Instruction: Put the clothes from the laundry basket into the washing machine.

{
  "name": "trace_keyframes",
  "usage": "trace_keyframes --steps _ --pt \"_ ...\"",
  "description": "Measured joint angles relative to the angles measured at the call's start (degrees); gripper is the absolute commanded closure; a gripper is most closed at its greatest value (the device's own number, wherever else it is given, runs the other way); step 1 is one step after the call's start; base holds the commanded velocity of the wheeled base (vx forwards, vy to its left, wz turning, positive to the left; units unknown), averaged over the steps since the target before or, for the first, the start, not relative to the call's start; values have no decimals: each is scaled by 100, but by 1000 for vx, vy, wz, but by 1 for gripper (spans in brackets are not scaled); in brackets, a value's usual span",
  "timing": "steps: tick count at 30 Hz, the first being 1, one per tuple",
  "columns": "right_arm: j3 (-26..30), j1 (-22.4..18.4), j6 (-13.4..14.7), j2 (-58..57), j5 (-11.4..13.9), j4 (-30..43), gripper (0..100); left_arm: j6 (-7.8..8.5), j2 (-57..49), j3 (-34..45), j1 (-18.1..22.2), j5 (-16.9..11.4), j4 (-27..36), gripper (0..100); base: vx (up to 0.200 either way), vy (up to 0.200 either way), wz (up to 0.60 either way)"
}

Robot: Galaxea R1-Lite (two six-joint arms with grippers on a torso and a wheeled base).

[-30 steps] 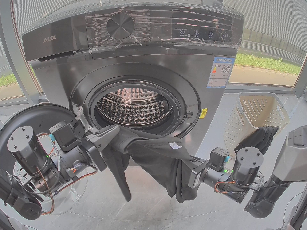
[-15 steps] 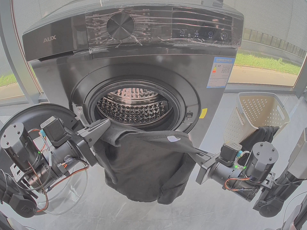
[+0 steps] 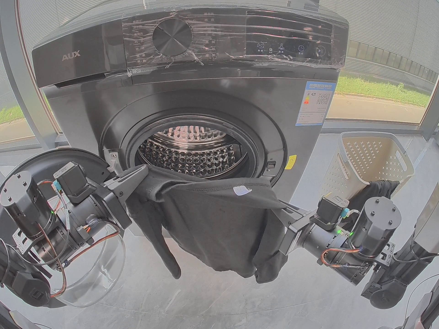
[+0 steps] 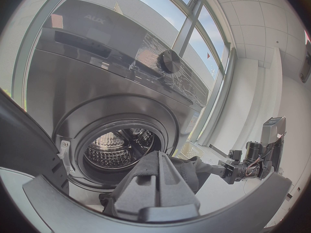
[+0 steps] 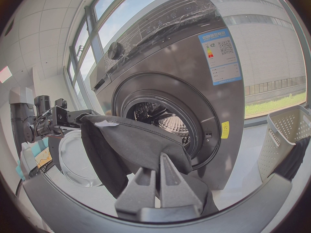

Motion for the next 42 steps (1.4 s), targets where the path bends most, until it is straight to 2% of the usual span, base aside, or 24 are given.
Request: trace_keyframes --steps 7,19,25,37,38,42 --pt "-226 1 -2 -98 -93 2 100 2 -80 46 127 -139 -7 100 0 0 0" --pt "-361 1 112 -245 -57 0 100 0 -254 66 199 -167 0 100 0 0 0" --pt "-379 1 189 -257 -40 -5 100 -13 -397 101 380 -523 66 100 0 0 0" --pt "-361 130 200 -262 -51 -2 100 40 -444 226 518 -642 74 100 0 0 0" --pt "-361 146 200 -262 -52 -5 100 46 -446 258 518 -695 74 0 0 0 0" --pt "-372 191 197 -262 -57 0 100 57 -449 388 540 -939 79 0 0 0 0"
